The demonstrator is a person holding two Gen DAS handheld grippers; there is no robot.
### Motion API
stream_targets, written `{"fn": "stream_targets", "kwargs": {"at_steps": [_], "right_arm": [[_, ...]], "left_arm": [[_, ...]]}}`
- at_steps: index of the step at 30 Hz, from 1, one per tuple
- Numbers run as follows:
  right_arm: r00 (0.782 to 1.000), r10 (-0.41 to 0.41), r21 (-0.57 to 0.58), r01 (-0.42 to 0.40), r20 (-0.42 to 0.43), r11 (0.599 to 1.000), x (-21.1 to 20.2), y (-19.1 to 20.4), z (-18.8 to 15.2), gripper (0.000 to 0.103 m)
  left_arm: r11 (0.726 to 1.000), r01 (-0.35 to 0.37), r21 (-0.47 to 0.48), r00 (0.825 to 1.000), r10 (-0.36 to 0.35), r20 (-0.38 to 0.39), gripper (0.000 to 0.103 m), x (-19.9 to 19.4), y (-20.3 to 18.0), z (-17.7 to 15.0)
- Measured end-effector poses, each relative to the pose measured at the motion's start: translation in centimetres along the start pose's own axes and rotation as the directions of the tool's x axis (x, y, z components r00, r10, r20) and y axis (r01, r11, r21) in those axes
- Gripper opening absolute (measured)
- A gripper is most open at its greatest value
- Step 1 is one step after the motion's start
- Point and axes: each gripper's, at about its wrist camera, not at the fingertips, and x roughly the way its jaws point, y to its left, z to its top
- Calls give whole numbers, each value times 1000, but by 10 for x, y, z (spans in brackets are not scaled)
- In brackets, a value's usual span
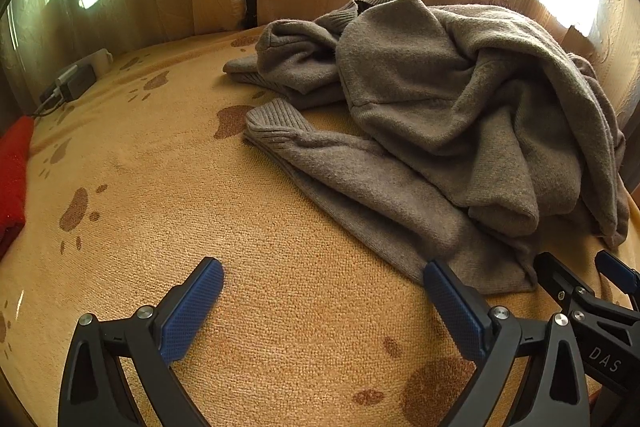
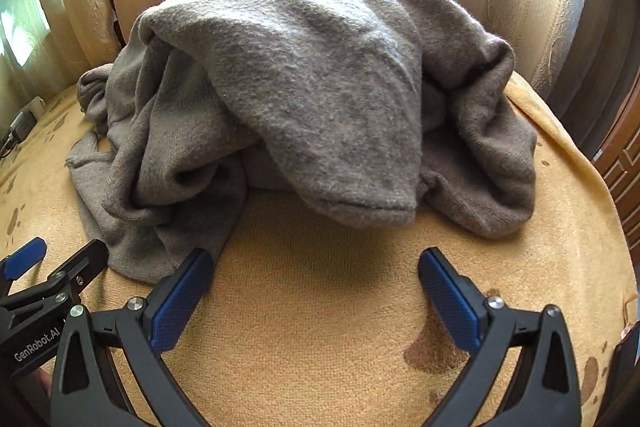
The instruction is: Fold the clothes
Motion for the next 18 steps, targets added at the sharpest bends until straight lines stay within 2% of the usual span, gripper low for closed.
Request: {"fn": "stream_targets", "kwargs": {"at_steps": [18], "right_arm": [[1000, 6, -6, -6, 3, 1000, -3, -2, 0, 102]], "left_arm": [[1000, 4, 3, 1000, -4, 0, 102, 0, 1, 0]]}}
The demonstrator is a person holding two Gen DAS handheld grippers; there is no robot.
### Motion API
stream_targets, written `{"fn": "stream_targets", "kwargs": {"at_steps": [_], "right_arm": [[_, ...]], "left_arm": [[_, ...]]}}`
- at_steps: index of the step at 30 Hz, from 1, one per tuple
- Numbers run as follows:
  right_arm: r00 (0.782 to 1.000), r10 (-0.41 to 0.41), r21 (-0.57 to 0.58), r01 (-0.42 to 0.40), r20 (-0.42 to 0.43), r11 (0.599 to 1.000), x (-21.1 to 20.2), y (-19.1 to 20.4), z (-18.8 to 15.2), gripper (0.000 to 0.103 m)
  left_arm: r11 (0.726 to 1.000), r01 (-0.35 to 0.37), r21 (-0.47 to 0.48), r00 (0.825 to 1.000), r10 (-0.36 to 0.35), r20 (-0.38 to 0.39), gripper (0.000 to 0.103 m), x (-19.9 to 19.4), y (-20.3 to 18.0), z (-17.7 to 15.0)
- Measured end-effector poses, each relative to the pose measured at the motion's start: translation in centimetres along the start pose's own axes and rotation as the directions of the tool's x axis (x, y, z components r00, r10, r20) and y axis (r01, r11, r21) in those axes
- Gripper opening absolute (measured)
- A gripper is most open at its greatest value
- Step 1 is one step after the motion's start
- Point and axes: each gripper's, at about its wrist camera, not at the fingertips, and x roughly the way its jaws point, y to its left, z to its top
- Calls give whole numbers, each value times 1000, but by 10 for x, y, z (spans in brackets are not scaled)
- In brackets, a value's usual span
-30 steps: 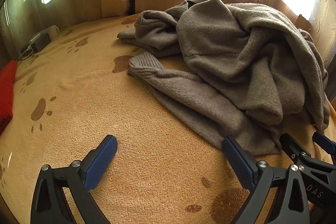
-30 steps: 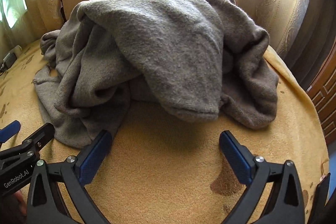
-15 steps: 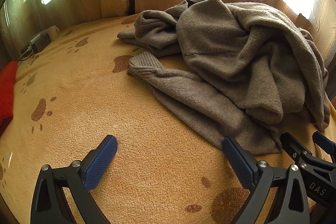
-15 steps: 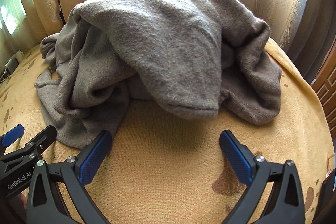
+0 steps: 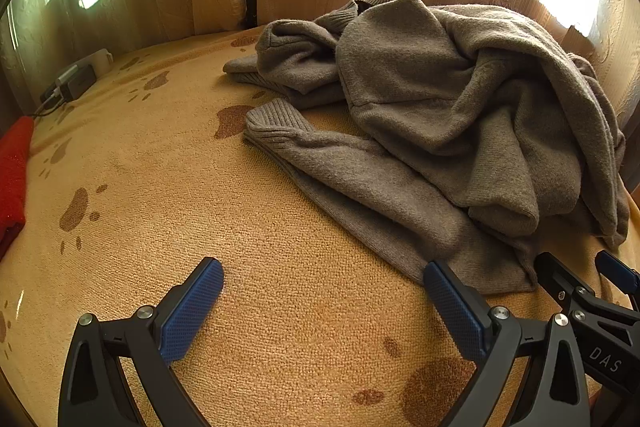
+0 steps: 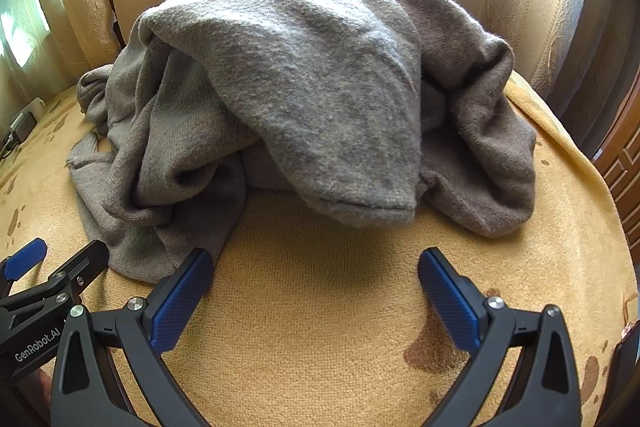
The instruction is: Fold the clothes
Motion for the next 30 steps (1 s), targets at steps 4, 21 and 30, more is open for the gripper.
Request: {"fn": "stream_targets", "kwargs": {"at_steps": [4, 21, 30], "right_arm": [[1000, 0, 0, 0, 0, 1000, 0, 0, 0, 102], [1000, 2, 0, -2, 1, 1000, -2, -1, 0, 102], [1000, 3, -1, -3, 1, 1000, -3, -2, 0, 102]], "left_arm": [[1000, 0, 2, 1000, 0, 0, 102, -1, 0, 0], [1000, 1, 3, 1000, -1, 0, 102, -2, 1, -1], [1000, 1, 4, 1000, -1, 0, 102, -2, 2, -1]]}}
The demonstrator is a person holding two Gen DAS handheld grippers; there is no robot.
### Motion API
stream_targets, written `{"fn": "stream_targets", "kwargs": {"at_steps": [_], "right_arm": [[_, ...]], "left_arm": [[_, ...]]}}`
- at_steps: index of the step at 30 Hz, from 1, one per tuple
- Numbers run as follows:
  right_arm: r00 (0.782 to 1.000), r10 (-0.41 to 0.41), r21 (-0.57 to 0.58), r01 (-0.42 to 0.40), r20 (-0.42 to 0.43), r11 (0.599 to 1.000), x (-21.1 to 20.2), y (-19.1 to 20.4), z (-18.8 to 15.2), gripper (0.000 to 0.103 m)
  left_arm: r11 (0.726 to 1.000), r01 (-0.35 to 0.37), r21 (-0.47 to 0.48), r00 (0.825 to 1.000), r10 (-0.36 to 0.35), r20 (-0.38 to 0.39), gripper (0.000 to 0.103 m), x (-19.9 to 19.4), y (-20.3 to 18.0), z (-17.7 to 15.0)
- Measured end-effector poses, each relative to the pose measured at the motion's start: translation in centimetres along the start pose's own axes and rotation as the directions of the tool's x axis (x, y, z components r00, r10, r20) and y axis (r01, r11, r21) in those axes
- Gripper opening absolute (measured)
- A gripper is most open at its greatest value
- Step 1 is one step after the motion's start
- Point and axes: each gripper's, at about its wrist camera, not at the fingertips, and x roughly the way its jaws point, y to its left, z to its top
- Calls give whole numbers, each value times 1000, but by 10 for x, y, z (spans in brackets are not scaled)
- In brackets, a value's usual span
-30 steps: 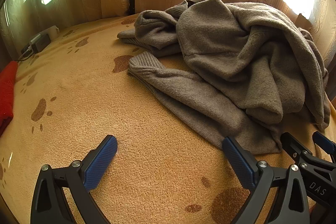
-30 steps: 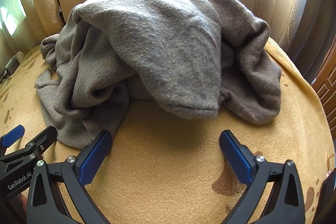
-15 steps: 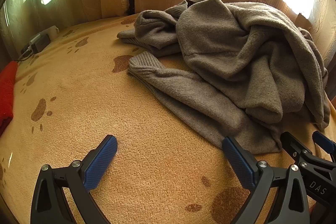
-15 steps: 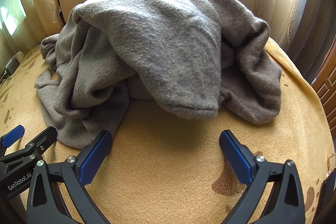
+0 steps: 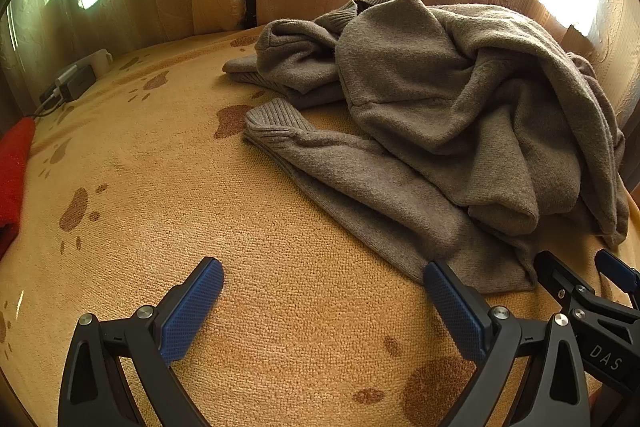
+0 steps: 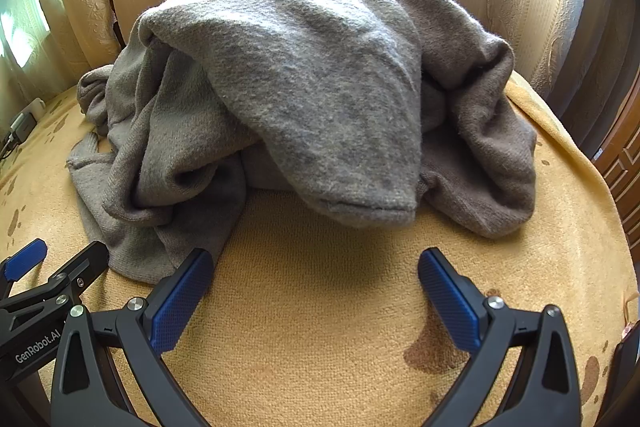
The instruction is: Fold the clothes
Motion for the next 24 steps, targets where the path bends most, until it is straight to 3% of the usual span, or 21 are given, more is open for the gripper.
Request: {"fn": "stream_targets", "kwargs": {"at_steps": [24], "right_arm": [[1000, 2, 0, -2, 2, 1000, -2, 0, 0, 103]], "left_arm": [[1000, 1, 1, 1000, -1, 0, 102, 0, 2, -1]]}}
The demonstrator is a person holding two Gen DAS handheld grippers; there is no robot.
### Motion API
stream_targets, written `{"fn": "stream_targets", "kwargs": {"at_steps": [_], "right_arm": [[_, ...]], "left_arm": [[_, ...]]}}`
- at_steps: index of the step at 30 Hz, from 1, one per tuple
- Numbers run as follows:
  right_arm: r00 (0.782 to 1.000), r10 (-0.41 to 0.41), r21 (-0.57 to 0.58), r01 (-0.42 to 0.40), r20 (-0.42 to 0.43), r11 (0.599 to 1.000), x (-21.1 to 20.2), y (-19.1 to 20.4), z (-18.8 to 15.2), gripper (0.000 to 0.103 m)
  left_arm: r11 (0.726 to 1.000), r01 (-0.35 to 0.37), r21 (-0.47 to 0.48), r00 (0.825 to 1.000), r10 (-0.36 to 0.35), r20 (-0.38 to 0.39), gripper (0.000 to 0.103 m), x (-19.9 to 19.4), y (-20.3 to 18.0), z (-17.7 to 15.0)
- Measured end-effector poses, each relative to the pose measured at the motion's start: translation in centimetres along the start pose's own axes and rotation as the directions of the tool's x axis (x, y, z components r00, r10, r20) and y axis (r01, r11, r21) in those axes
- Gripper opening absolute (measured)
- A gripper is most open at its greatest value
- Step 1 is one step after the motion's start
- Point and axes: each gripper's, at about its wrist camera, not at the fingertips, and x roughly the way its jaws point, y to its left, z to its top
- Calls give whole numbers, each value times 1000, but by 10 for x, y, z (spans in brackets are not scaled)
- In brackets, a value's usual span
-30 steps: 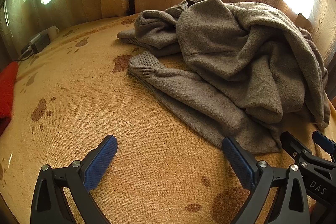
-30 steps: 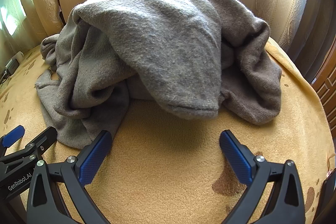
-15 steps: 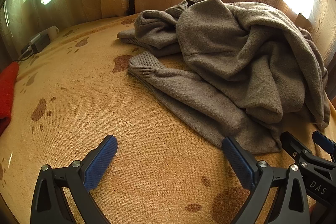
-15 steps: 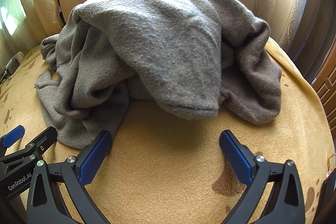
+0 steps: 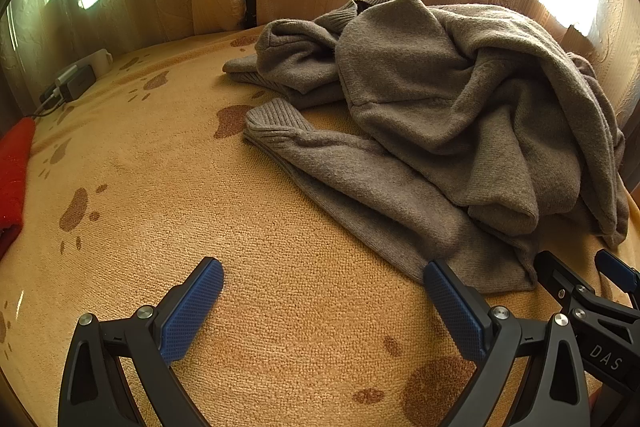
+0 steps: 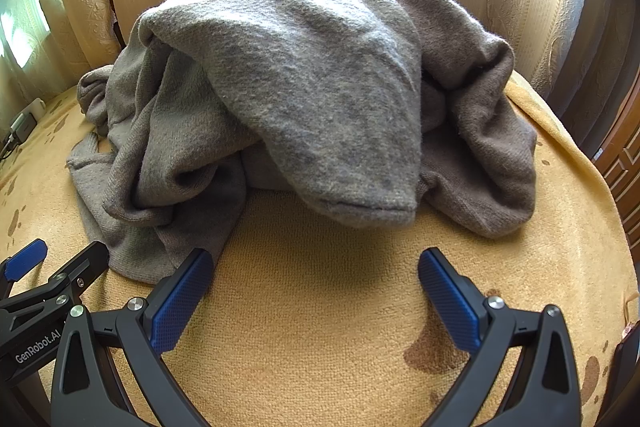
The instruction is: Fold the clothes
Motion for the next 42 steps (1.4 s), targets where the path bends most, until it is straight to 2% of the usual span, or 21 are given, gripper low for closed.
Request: {"fn": "stream_targets", "kwargs": {"at_steps": [42], "right_arm": [[1000, -2, 2, 2, 1, 1000, -4, 2, -3, 103]], "left_arm": [[1000, 1, 1, 1000, -1, 0, 102, -2, 3, -1]]}}
